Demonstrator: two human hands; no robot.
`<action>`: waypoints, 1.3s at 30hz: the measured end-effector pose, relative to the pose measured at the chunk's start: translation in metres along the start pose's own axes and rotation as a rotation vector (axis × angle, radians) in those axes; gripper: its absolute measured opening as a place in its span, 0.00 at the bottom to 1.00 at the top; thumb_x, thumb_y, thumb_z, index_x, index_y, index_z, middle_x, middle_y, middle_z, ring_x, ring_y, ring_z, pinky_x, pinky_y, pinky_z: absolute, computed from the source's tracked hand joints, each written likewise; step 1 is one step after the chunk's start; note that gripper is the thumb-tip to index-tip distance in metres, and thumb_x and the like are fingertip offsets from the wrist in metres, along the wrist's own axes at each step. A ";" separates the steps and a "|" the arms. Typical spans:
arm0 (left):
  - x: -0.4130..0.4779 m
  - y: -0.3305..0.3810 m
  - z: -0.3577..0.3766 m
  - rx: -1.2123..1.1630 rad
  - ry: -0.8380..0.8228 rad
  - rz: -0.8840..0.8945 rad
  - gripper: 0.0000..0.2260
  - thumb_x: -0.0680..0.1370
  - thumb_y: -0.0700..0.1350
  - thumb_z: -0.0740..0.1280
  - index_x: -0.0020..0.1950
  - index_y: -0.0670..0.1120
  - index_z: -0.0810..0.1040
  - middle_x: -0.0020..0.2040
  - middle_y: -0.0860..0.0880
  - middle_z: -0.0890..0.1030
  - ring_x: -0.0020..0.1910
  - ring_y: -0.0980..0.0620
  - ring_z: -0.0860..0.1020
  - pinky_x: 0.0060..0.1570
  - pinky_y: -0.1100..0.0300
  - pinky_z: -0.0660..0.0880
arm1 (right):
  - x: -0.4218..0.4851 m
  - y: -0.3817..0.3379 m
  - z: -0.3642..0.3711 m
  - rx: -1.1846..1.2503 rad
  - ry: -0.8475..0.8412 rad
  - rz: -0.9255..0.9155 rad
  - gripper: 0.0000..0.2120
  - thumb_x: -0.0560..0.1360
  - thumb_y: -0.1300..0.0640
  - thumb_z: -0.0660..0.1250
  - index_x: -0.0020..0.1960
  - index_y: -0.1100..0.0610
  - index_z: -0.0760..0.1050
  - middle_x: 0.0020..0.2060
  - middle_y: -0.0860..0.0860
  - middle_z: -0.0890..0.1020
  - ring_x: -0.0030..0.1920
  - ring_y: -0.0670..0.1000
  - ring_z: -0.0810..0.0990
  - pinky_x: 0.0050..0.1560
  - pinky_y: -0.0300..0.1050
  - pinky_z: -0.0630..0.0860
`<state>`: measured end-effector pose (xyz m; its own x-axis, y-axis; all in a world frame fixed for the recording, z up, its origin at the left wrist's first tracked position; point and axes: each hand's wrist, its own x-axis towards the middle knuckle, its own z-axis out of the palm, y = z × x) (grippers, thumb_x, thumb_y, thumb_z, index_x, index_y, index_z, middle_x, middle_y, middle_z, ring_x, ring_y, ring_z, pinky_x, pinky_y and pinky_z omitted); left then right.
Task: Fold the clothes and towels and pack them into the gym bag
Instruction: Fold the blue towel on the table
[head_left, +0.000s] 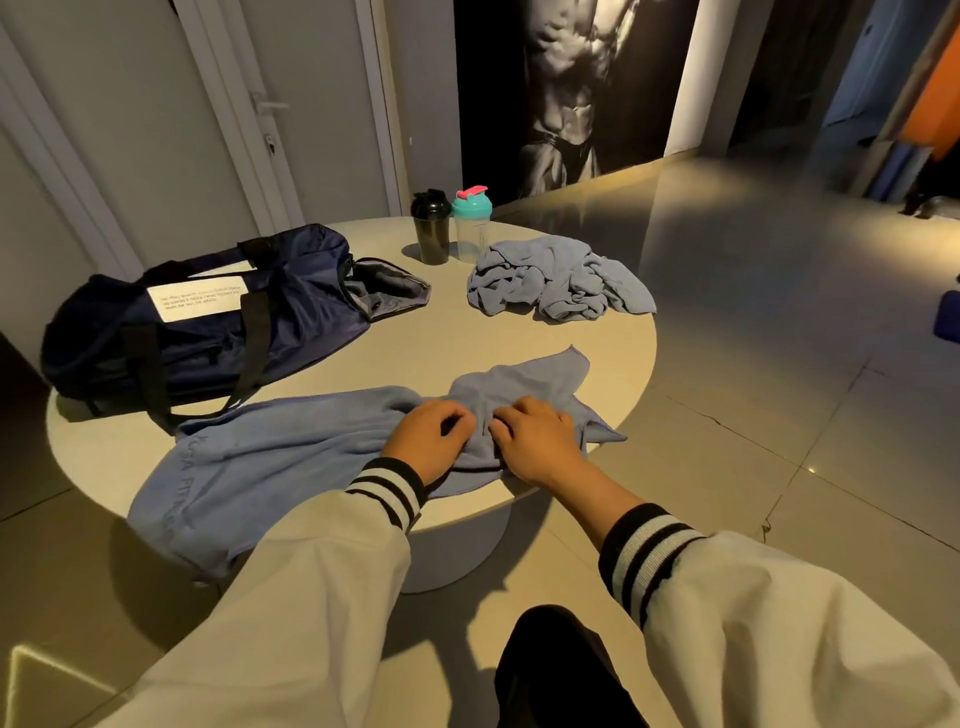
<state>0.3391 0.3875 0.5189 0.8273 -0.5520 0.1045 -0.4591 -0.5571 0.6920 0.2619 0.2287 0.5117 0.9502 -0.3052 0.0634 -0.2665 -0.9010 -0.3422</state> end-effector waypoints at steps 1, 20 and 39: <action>0.004 -0.002 -0.003 0.053 0.053 -0.031 0.07 0.82 0.49 0.61 0.52 0.52 0.79 0.52 0.48 0.80 0.46 0.47 0.78 0.51 0.47 0.79 | 0.002 0.002 -0.003 -0.047 -0.014 0.086 0.18 0.84 0.44 0.48 0.63 0.48 0.73 0.60 0.54 0.72 0.64 0.60 0.68 0.64 0.60 0.60; 0.063 -0.023 -0.003 0.638 -0.214 -0.253 0.37 0.77 0.74 0.45 0.81 0.59 0.44 0.82 0.50 0.43 0.81 0.47 0.43 0.76 0.40 0.37 | 0.051 0.018 -0.014 -0.134 0.109 0.024 0.21 0.84 0.45 0.51 0.71 0.53 0.69 0.66 0.56 0.71 0.68 0.60 0.65 0.68 0.59 0.62; 0.040 0.045 0.066 0.675 -0.305 0.120 0.25 0.84 0.59 0.49 0.81 0.59 0.50 0.82 0.50 0.49 0.80 0.45 0.47 0.78 0.44 0.44 | -0.005 0.079 -0.016 -0.021 0.196 0.420 0.16 0.82 0.44 0.52 0.63 0.48 0.71 0.61 0.56 0.68 0.59 0.59 0.67 0.59 0.55 0.63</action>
<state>0.3301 0.2993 0.5076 0.6779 -0.7254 -0.1191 -0.7203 -0.6878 0.0894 0.2334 0.1542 0.4989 0.7115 -0.6955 0.1003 -0.6266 -0.6926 -0.3573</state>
